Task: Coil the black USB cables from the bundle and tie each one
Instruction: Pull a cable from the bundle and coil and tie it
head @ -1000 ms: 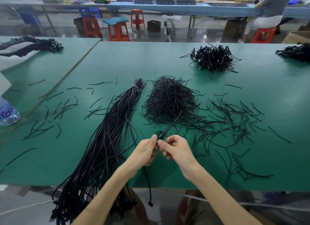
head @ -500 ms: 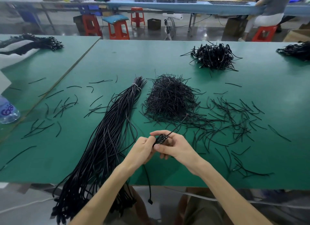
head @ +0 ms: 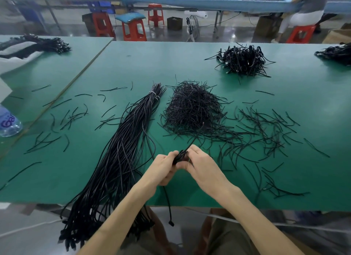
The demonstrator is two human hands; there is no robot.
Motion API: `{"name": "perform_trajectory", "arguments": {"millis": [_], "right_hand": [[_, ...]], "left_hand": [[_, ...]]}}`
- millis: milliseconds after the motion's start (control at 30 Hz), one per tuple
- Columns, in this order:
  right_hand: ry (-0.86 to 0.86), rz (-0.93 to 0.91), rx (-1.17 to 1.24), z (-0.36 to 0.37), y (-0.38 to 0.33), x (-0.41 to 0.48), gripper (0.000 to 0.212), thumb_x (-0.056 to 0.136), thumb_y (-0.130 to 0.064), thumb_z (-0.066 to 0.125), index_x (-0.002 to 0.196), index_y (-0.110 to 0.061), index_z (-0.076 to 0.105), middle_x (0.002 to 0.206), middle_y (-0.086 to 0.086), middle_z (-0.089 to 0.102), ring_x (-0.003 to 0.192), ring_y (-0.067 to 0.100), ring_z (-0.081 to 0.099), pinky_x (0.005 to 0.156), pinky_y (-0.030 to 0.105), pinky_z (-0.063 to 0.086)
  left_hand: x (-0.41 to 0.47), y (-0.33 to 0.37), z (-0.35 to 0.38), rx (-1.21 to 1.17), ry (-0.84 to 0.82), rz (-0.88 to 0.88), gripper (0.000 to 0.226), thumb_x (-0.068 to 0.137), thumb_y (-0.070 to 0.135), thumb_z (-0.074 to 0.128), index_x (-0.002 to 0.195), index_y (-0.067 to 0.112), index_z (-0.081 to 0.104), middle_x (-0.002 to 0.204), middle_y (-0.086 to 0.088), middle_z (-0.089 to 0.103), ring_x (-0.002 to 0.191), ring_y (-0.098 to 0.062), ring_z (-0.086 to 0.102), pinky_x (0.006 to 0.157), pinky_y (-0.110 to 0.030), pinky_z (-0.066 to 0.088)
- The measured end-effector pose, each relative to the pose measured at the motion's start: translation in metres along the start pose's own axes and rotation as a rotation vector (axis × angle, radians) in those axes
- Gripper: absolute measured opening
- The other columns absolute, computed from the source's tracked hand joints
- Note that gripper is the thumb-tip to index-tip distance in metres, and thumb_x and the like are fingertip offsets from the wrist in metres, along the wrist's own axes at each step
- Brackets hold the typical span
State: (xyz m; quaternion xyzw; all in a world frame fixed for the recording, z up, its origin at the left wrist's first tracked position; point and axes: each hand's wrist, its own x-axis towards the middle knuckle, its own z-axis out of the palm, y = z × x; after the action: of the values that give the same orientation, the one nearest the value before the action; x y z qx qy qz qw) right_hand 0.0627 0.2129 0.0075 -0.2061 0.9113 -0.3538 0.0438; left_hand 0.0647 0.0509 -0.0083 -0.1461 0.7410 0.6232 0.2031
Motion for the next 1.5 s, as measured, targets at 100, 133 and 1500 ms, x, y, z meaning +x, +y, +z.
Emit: {"name": "perform_trajectory", "arguments": {"millis": [100,133,1500], "right_hand": [[-0.001,-0.06,-0.103,-0.002,0.002,-0.001,0.024,0.102,-0.032,0.056,0.101,-0.008,0.061,0.102,0.0,0.054,0.083,0.021,0.059,0.081,0.04,0.051],[0.003,-0.055,-0.065,-0.001,0.003,-0.002,0.022,0.101,-0.029,0.058,0.099,-0.008,0.062,0.099,0.0,0.055,0.081,0.019,0.06,0.08,0.038,0.051],[-0.214,0.363,1.434,-0.009,-0.018,-0.014,0.02,0.097,-0.003,0.058,0.079,-0.002,0.066,0.075,0.007,0.056,0.051,0.008,0.041,0.044,0.018,0.031]], "left_hand": [[0.0,-0.001,-0.001,-0.019,-0.009,-0.022,0.065,0.103,0.049,0.042,0.042,0.026,0.042,0.049,0.01,0.027,0.039,-0.01,0.019,0.038,-0.019,0.016],[0.0,-0.001,-0.001,-0.018,-0.008,-0.02,0.066,0.103,0.05,0.042,0.042,0.026,0.04,0.049,0.01,0.027,0.039,-0.011,0.019,0.038,-0.02,0.016],[-0.012,0.002,-0.027,-0.078,-0.098,0.73,0.028,0.083,-0.01,0.069,0.092,0.017,0.072,0.101,-0.004,0.06,0.092,-0.028,0.059,0.083,-0.043,0.05]]}}
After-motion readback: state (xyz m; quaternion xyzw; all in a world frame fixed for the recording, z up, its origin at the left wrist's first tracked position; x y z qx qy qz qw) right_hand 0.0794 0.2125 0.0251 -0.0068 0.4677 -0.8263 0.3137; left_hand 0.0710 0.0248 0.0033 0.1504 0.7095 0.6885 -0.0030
